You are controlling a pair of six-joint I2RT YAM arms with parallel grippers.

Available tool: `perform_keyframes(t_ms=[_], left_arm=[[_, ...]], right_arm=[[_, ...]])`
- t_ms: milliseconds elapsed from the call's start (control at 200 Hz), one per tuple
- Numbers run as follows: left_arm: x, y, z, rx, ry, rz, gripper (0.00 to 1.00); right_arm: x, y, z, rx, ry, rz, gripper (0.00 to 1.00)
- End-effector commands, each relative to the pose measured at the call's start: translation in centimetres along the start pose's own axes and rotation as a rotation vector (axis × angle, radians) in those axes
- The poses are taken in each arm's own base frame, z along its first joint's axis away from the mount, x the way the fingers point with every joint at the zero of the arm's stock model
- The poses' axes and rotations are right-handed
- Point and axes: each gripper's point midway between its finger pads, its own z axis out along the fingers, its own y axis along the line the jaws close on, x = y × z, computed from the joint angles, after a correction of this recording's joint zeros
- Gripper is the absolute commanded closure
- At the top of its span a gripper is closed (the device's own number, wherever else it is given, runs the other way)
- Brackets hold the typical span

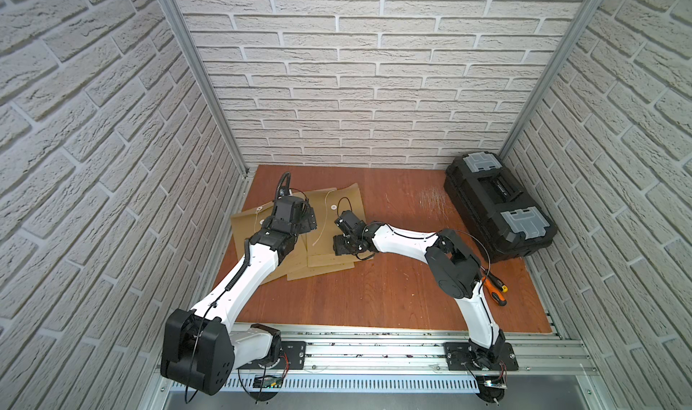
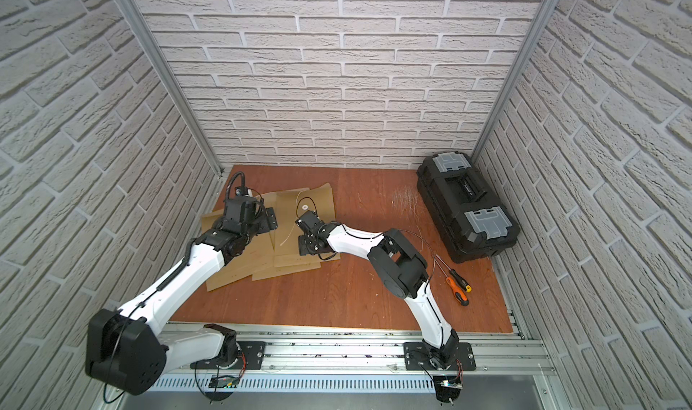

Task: Close the mouth of the file bag
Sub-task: Move the file bag, then pick up the file bag from the file bag.

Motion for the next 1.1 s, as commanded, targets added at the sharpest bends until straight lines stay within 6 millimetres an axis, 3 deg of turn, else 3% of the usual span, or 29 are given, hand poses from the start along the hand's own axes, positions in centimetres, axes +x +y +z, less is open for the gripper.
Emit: perform_keyframes(t_ms=[0, 155, 415, 500, 590, 665, 730, 865, 1095], left_arm=[[-0.6, 0.2, -0.5, -0.007, -0.041, -0.016, 0.03], [0.2, -0.4, -0.4, 0.012, -0.021, -0.013, 0.03], [-0.2, -1.2, -0.9, 0.053, -0.025, 0.002, 0.03], [-0.1, -1.7, -0.6, 0.075, -0.015, 0.000, 0.04], [0.2, -2.8, -0.1, 0.121, 0.005, -0.005, 0.07], [0.8, -4.2, 0.6, 0.176, 0.028, -0.008, 0.10], [1.5, -5.5, 1.2, 0.204, 0.051, -0.008, 0.12], [3.8, -8.0, 2.9, 0.231, 0.133, 0.013, 0.13], [7.0, -9.9, 7.0, 0.251, 0.296, -0.021, 0.13]], right_arm=[[0.8, -0.5, -0.1, 0.018, 0.038, 0.033, 0.36], [4.0, -3.3, -0.3, 0.104, 0.139, 0.034, 0.36], [11.2, -5.9, -4.0, 0.077, 0.325, 0.032, 0.37], [10.0, -4.9, -7.5, 0.008, 0.285, 0.005, 0.37], [6.3, -4.6, -10.7, -0.040, 0.205, 0.004, 0.36], [3.1, -5.6, -12.0, -0.075, 0.165, 0.062, 0.36], [0.9, -7.5, -11.7, -0.089, 0.139, 0.133, 0.36], [-1.7, -11.0, -10.2, -0.071, 0.120, 0.229, 0.38], [-4.6, -13.9, -7.3, -0.056, 0.073, 0.322, 0.46]])
